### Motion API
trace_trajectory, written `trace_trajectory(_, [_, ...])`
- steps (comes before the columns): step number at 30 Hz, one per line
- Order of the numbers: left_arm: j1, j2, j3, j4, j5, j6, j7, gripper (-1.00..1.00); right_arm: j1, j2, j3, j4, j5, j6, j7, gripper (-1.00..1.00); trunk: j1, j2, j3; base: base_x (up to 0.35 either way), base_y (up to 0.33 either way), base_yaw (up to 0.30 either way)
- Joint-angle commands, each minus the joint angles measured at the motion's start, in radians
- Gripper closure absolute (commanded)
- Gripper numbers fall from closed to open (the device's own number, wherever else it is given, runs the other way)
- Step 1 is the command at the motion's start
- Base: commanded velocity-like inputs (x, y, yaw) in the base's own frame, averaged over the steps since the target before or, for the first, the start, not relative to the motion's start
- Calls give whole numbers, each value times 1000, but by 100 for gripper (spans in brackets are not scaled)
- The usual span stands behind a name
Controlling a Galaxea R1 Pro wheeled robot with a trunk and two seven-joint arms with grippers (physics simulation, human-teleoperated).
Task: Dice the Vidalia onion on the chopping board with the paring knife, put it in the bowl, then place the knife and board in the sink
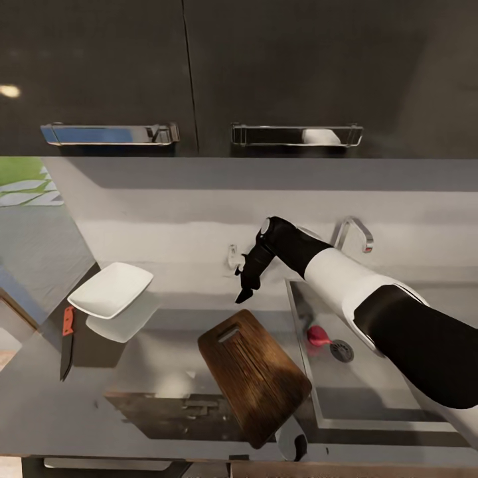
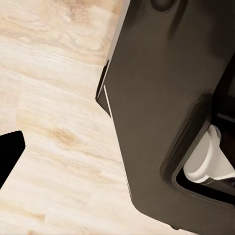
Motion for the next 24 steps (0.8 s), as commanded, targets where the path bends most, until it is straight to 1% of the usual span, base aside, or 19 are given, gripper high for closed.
trace_trajectory(1, [-1, 0, -1, 2, 7, -5, -1, -100, 0, 0, 1, 0, 2, 10, 3, -100, 0, -2, -3, 0, 0, 0])
trace_trajectory(9, [-1, 0, -1, 3, 7, -5, -1, -100, 30, 0, 2, 3, 5, 8, -1, -100, 0, -2, -16, 0, 0, 0])
trace_trajectory(24, [-1, 0, -1, 3, 7, -5, -1, -100, 38, 0, 3, 3, 4, 8, -1, -100, 0, -2, -40, 0, 0, 0])
